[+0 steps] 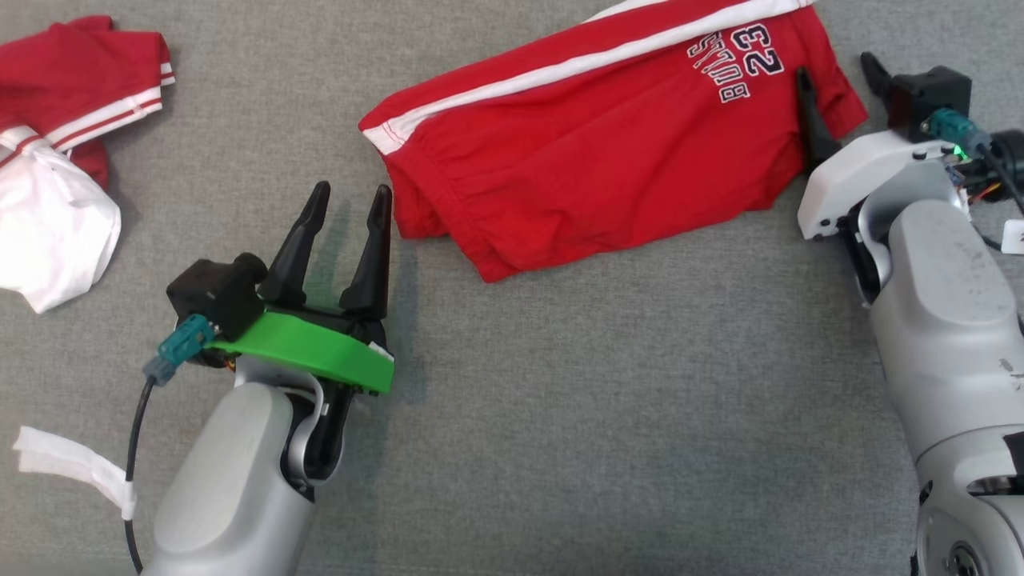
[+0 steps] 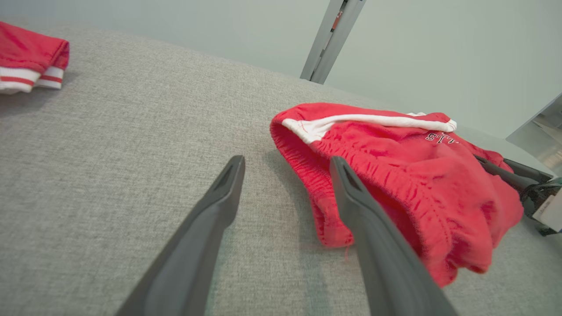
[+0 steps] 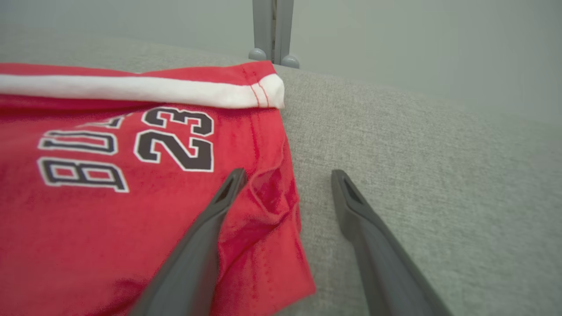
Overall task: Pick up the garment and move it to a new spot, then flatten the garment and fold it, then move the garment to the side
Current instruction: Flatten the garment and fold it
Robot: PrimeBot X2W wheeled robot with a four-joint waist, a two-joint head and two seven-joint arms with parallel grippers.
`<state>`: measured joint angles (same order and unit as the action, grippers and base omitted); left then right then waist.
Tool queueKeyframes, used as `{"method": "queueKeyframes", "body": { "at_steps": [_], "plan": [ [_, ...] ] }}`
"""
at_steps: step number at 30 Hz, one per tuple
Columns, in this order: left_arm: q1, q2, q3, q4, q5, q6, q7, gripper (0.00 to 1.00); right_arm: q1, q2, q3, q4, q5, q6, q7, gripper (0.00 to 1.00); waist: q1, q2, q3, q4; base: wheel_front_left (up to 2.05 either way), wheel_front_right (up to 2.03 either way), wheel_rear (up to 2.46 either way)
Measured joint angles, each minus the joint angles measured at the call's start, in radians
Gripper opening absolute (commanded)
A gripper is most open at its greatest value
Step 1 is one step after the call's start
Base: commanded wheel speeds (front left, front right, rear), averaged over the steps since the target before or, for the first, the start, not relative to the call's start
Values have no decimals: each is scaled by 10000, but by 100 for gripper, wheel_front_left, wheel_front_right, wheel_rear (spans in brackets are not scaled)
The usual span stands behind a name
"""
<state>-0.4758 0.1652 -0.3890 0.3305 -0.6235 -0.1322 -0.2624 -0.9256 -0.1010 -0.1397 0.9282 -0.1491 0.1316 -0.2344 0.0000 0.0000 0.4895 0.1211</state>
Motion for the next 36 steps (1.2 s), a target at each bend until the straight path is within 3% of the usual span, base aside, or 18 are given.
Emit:
{"method": "queueKeyframes", "body": {
  "at_steps": [1,11,26,30,36],
  "plan": [
    [53,-17,13,21,10,0,0,100,39,25,44,153,98,0,8,0,0,0,-73,-12,0,0,0],
    [1231,-6,334,343,318,0,0,100,1270,203,-297,773,1877,4,-272,0,0,0,-1135,-248,0,0,0],
    [2842,-324,673,387,709,0,-2,100,4671,-272,-522,-1421,4247,0,-288,0,0,0,-2886,-858,0,0,0],
    [2876,-441,462,387,721,0,-2,100,4720,-328,-40,-2059,4410,0,-286,0,0,0,-3144,-857,0,0,0],
    [2882,-506,351,416,702,0,0,100,3919,151,2004,-3137,4679,-8,-230,0,0,0,-3268,-516,0,0,0]
  ]
}}
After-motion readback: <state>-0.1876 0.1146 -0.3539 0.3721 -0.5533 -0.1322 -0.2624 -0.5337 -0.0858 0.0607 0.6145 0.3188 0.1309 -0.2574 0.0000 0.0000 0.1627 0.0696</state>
